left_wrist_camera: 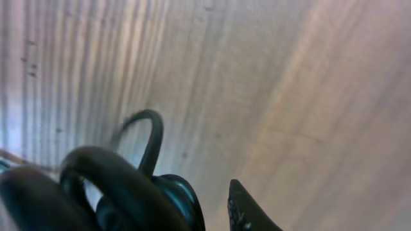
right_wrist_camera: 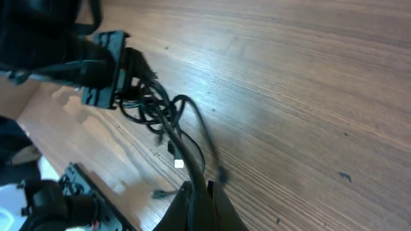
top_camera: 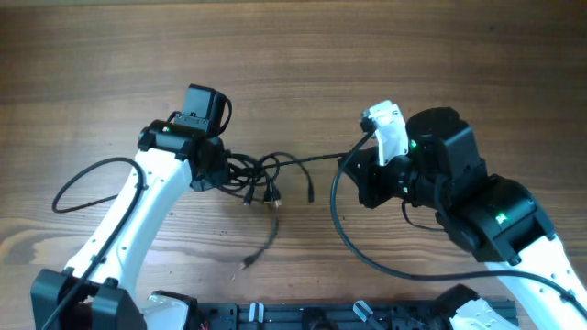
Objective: Untangle cables
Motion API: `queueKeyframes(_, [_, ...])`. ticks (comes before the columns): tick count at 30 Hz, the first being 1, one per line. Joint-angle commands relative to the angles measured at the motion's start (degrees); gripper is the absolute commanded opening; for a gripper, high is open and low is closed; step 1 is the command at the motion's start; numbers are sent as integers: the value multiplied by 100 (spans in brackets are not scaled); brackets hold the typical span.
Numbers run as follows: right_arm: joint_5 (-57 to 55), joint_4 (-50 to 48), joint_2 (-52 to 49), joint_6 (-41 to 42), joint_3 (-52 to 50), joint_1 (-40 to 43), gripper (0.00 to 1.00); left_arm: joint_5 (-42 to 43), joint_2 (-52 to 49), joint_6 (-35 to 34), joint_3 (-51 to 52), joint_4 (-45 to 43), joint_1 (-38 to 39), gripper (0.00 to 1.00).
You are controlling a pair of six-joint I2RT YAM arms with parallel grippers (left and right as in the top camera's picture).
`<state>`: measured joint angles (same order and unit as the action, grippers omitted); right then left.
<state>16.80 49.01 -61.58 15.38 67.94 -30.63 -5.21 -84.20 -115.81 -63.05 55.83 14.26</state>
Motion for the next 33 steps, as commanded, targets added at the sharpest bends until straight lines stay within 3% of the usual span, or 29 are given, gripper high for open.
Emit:
queueKeyframes(1, [-1517,-103,-238,614,382,334,4,-1696,-269,3176,271,-697,-352,22])
queueKeyframes(2, [-1521,-227,-507,710,382,334,4,-1261,-269,4636,269,-1165,-352,23])
queueKeyframes(4, [-1554,-413,-765,772,382,413,4,-542,-269,6225,269,-1674,-352,11])
queueKeyframes(5, [-1530,-503,-835,905,385,573,4,-50,-269,7246,269,-1906,-352,12])
queueKeyframes(7, [-1250,-658,-796,852,385,890,4,-63,-271,7646,269,-1902,-352,35])
queueKeyframes(9, [-1110,-693,-789,833,385,1123,4,-55,-271,7790,271,-1878,-352,69])
queueKeyframes(11, [-807,-678,-796,557,385,1202,4,50,-271,7794,269,-1838,-352,83])
queueKeyframes(14, [-774,-586,-796,387,385,1202,4,415,-83,8338,138,-1836,-352,77])
queueKeyframes(16, [-741,-481,-796,264,385,1202,4,461,114,8408,92,-1862,-352,77])
queueKeyframes(18, [-710,-361,-796,175,385,1202,6,1036,81,8408,94,-1862,-352,75])
queueKeyframes(19, [-778,-299,-796,118,385,1202,18,1523,-11,8411,96,-1891,-308,70])
queueKeyframes(21, [-1316,-358,-824,378,385,1211,73,1875,-262,8408,98,-2131,-66,66])
queueKeyframes(23, [-1729,-625,-918,763,385,1377,88,1976,-586,8389,98,-2457,369,64])
queueKeyframes(25, [-1617,-675,-957,1051,385,1764,92,1971,-809,8419,98,-2601,796,60])
queueKeyframes(27, [-1217,-557,-957,973,385,2264,93,1851,-1078,8564,98,-2929,1392,45])
queueKeyframes(33, [-769,-203,-1095,459,382,2767,93,-164,-1641,8745,98,-3711,2496,42])
